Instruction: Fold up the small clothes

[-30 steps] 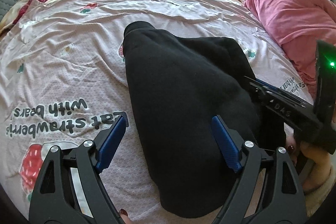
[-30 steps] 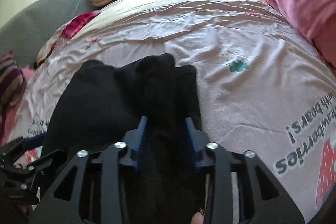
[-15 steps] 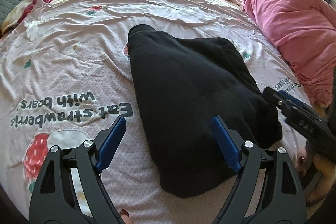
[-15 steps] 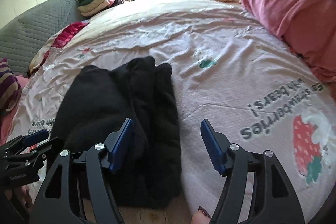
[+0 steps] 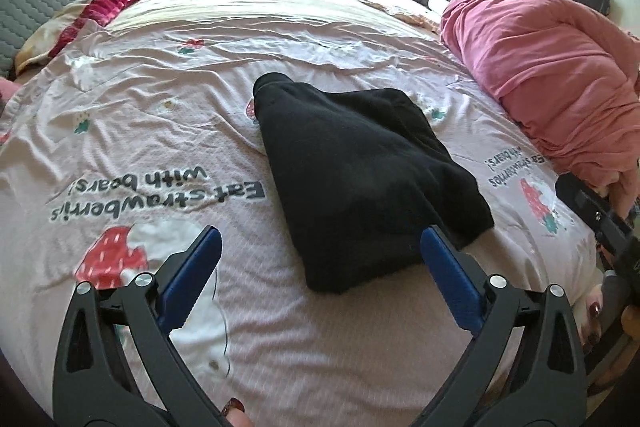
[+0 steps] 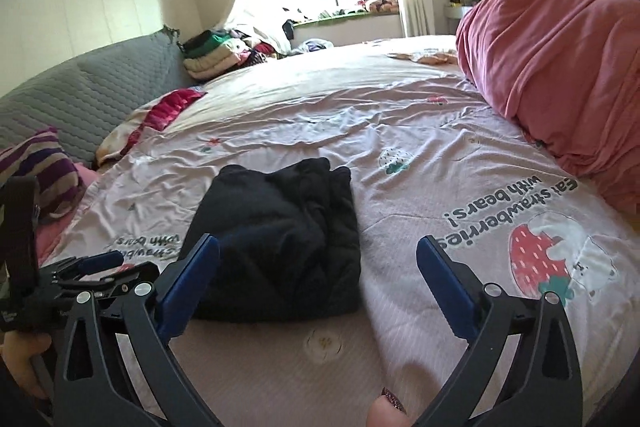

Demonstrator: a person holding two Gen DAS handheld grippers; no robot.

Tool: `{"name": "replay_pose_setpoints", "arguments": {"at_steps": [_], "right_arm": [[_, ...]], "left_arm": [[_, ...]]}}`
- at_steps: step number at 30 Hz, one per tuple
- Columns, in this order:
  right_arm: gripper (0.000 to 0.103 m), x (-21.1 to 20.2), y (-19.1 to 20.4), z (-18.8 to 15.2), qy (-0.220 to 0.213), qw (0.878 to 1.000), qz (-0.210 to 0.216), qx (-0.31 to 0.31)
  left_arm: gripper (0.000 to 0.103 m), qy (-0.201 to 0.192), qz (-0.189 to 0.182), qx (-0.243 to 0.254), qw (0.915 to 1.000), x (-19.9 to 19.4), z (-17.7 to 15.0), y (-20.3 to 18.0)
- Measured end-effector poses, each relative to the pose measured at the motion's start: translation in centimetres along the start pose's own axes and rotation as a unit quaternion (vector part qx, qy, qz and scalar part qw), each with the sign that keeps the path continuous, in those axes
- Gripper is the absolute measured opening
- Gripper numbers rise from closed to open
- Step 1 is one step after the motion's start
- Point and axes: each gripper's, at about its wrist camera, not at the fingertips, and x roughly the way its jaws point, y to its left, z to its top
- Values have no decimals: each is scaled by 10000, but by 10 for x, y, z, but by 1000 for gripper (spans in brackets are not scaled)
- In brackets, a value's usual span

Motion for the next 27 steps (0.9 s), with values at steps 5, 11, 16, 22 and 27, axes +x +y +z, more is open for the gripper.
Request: {"name": "replay_pose_setpoints", "arguments": {"at_steps": [5, 11, 16, 22, 27], "right_arm": [[98, -11, 11, -23, 125, 9998, -67, -136], [98, -7, 22, -47, 460, 9983, -174, -315], [98, -1, 24, -58, 629, 9974, -229, -275], [98, 0, 23, -60, 674, 9970, -254, -279], [98, 0, 23, -60, 682, 9970, -257, -264]], "left_arm": [[94, -115, 38, -20, 9999, -16, -21, 4], [94, 21, 24, -45, 10000, -19, -42, 8], [94, 136, 148, -22, 9998, -16, -50, 11], [94, 184, 202, -68, 9996, -14, -52, 16], [94, 220, 217, -73, 9995, -13, -51, 17]]}}
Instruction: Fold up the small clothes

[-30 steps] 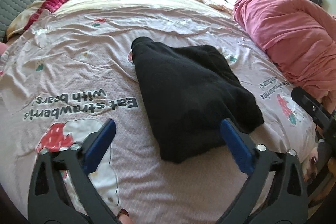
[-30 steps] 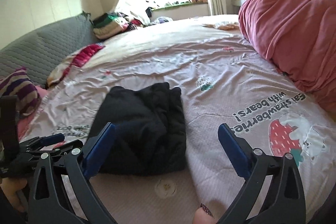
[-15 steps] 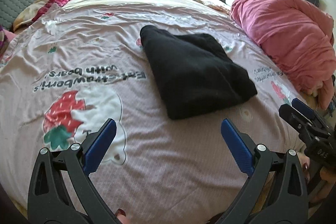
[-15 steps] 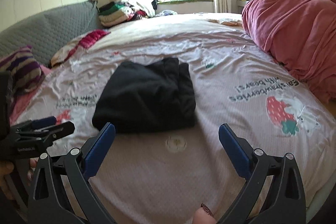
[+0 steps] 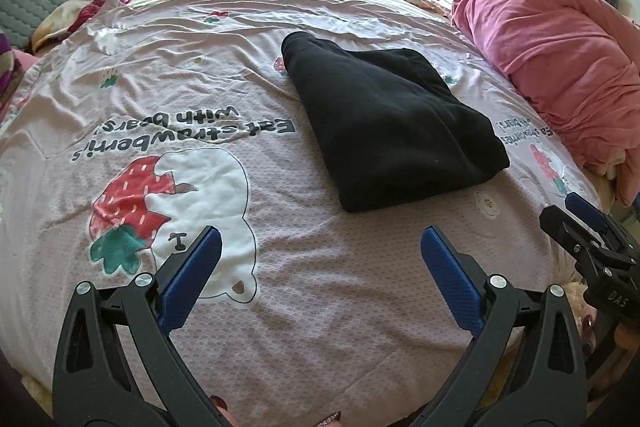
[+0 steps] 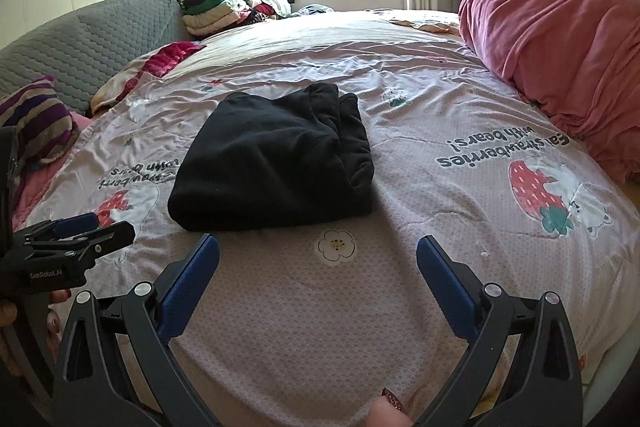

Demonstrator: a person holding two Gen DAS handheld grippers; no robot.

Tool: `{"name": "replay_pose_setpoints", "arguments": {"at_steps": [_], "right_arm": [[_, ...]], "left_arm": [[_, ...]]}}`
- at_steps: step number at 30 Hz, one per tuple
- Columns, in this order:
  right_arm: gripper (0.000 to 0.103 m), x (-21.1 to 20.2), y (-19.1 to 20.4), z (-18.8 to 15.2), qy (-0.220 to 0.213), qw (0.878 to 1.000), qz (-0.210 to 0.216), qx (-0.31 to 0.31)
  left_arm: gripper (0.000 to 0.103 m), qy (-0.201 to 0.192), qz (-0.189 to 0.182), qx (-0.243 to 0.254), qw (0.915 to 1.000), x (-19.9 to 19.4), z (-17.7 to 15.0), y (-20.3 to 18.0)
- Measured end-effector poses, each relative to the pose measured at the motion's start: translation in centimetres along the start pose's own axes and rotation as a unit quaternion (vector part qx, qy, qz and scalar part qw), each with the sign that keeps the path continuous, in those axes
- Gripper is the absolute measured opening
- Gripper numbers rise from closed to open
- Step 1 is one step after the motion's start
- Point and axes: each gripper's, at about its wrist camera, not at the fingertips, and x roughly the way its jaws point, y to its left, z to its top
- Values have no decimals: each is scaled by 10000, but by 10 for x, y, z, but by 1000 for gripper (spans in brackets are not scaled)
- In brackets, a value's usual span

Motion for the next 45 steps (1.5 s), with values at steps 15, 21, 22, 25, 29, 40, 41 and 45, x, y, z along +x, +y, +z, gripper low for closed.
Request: {"name": "replay_pose_setpoints", "arguments": {"at_steps": [15, 21, 22, 25, 29, 40, 41, 45], "right_arm": [[98, -3, -4, -3, 19, 10000, -37, 17], [98, -3, -4, -3, 22, 10000, -63, 12], [98, -3, -4, -3, 28, 10000, -68, 19], [98, -3, -4, -3, 33, 10000, -79, 14], [98, -2, -4, -2, 32, 10000, -78, 22], [98, 0, -6, -1, 25, 9999, -131, 25], [98, 0, -7, -1, 21, 9999, -141, 23], [98, 0, -6, -1, 33, 9999, -154, 27]], "left_arm": [[94, 0, 126, -2, 9999, -1, 2, 1], [94, 8, 197, 43, 9998, -1, 3, 1], [94, 13, 192, 40, 9998, -1, 3, 1], [94, -4, 224, 50, 9997, -1, 3, 1], [94, 20, 239, 50, 9997, -1, 3, 2], [94, -6, 267, 36, 9996, -3, 4, 3], [94, -8, 279, 35, 9996, -3, 4, 4], [94, 15, 300, 60, 9995, -3, 3, 3]]}}
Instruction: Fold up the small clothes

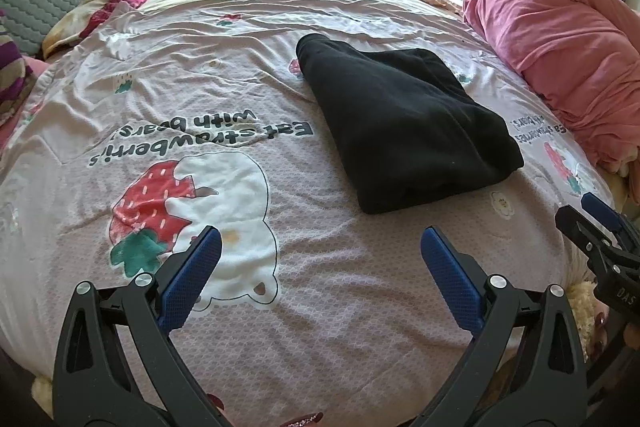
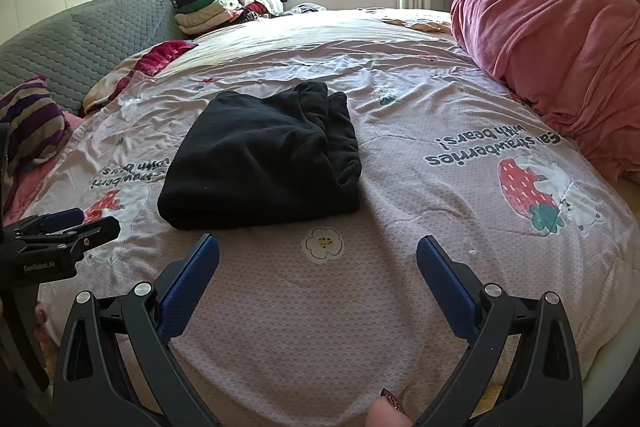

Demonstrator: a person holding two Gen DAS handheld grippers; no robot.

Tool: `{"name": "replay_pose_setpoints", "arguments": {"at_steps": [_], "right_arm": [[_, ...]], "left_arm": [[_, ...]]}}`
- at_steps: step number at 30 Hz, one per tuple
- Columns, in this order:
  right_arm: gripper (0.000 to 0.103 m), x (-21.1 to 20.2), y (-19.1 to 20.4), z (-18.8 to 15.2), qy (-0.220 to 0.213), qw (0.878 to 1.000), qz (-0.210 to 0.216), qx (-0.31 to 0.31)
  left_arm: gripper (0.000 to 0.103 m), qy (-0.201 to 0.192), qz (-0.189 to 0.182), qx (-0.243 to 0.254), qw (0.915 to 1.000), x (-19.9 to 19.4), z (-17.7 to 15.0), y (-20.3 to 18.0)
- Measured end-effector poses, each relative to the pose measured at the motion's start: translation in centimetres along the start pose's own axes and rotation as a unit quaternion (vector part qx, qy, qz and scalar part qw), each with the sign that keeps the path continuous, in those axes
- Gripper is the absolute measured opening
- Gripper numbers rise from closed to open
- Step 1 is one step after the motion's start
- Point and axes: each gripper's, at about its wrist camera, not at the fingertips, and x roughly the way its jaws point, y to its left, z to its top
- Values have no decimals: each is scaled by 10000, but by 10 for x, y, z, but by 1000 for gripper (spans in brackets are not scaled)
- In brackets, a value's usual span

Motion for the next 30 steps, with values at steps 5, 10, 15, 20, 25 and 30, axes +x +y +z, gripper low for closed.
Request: {"name": "replay_pose_setpoints", "arguments": {"at_steps": [5, 10, 15, 20, 25, 30], "right_arm": [[98, -1, -1, 1, -13, 10000, -19, -2], [98, -5, -3, 1, -37, 9999, -112, -6], [98, -12, -16, -4, -29, 9991, -398, 171], [98, -37, -73, -16, -202, 9884, -1125, 997], [98, -67, -179, -42, -194, 9464, -2510, 2024], [98, -96, -331, -96, 254, 8481, -4236, 3174]], "left_arm": [[94, 7, 25, 49, 10000, -2, -1, -1], [94, 13, -21, 173, 9998, -4, -2, -4], [94, 146, 128, 251, 9995, -2, -8, -5], [94, 285, 136, -25, 9995, -3, -16, 18], [94, 395, 489, -915, 9938, 2, -17, 113], [94, 332, 1671, -2050, 9638, -5, -12, 263]]}}
